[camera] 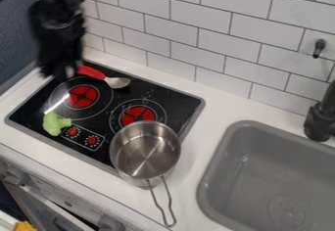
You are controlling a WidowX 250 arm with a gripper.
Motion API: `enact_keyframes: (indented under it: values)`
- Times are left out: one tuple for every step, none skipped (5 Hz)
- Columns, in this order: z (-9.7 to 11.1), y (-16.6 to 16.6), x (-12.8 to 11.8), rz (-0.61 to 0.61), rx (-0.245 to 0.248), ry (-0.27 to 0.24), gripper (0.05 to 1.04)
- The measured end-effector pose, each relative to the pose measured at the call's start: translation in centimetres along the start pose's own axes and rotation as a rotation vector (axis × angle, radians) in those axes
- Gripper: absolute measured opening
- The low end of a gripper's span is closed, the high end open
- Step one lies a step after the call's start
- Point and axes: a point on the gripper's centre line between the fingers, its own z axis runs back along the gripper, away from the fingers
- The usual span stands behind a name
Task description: Move the black toy to the bottom left side of the stove
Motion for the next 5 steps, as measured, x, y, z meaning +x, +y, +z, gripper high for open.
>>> enact_keyframes:
  values:
    - [-1.1,1.7,2.7,0.078,0.019,-0.005,0.541]
    - [-3.7,3.3,3.7,0.124,0.066,0.019,0.541]
    - [-6.4,3.8,4.0,0.126,0.097,0.041,0.541]
    - [-8.0,3.9,4.0,0.103,0.124,0.048,0.541]
    - [-8.0,3.9,4.0,0.106,0.135,0.05,0.63]
